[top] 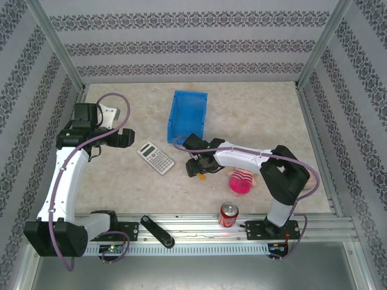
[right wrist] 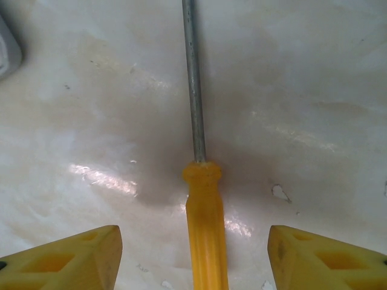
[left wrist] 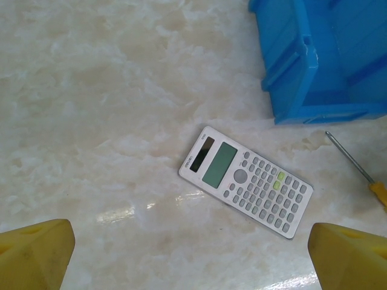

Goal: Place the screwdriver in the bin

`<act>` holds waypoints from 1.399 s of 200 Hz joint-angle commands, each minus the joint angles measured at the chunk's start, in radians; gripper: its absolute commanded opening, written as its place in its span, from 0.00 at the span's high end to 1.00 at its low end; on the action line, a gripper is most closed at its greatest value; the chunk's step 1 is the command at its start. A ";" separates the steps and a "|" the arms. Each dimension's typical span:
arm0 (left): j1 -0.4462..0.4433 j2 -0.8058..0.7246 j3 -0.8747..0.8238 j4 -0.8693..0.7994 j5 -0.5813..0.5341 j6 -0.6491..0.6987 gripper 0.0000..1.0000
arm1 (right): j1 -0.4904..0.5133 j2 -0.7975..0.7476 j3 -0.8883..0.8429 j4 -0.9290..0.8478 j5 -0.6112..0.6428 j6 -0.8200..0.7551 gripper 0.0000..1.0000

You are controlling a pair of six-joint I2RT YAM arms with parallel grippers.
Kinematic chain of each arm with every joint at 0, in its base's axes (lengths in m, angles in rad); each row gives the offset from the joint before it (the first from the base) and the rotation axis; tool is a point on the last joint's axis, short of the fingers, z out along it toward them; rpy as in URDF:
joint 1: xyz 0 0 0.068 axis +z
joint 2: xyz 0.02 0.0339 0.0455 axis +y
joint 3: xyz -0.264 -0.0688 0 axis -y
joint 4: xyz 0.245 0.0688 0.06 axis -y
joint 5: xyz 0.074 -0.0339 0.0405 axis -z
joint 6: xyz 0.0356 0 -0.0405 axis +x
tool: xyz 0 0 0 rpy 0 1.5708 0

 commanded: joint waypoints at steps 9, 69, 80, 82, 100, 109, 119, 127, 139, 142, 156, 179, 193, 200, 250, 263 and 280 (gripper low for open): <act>0.008 0.002 0.005 0.003 -0.020 -0.033 0.01 | 0.017 0.033 0.015 -0.037 0.042 -0.015 0.35; 0.008 0.000 0.004 -0.009 0.006 -0.046 0.01 | 0.022 0.068 -0.005 -0.042 0.056 -0.016 0.37; 0.008 0.001 0.003 -0.012 0.009 -0.053 0.01 | 0.022 0.077 -0.010 -0.034 0.053 -0.016 0.37; 0.008 0.001 0.003 -0.011 0.010 -0.053 0.01 | 0.022 0.079 -0.010 -0.033 0.051 -0.016 0.38; 0.008 0.000 -0.003 -0.008 0.000 -0.074 0.01 | 0.022 0.095 -0.012 -0.027 0.035 -0.017 0.40; 0.008 -0.004 -0.005 -0.004 -0.018 -0.084 0.01 | 0.022 0.099 -0.013 -0.026 0.031 -0.017 0.41; 0.008 -0.005 -0.006 -0.003 -0.026 -0.084 0.01 | 0.023 0.100 -0.015 -0.027 0.033 -0.017 0.41; 0.008 -0.007 -0.005 -0.005 -0.025 -0.084 0.01 | 0.023 0.098 -0.018 -0.027 0.039 -0.015 0.41; 0.008 -0.005 0.004 -0.013 -0.022 -0.080 0.01 | 0.023 0.095 -0.021 -0.027 0.039 -0.017 0.43; 0.008 -0.005 0.005 -0.014 -0.020 -0.079 0.01 | 0.023 0.094 -0.023 -0.027 0.039 -0.017 0.44; 0.008 -0.005 0.011 -0.020 -0.011 -0.076 0.01 | 0.023 0.095 -0.024 -0.031 0.039 -0.021 0.47; 0.008 -0.011 0.006 -0.021 0.001 -0.079 0.01 | 0.023 0.102 -0.032 -0.041 0.044 -0.022 0.56; 0.008 -0.019 -0.004 -0.019 0.006 -0.080 0.01 | 0.025 0.102 -0.042 -0.038 0.045 -0.020 0.58; 0.008 -0.023 -0.007 -0.016 0.006 -0.078 0.01 | 0.025 0.100 -0.047 -0.035 0.045 -0.021 0.59; 0.008 -0.025 -0.007 -0.011 0.003 -0.083 0.01 | 0.031 0.086 -0.063 -0.026 0.049 -0.027 0.73; 0.008 -0.022 -0.006 -0.010 0.003 -0.083 0.01 | 0.031 0.081 -0.063 -0.027 0.053 -0.032 0.76; 0.008 -0.019 -0.001 -0.010 0.000 -0.078 0.01 | 0.032 0.069 -0.068 -0.026 0.053 -0.036 0.79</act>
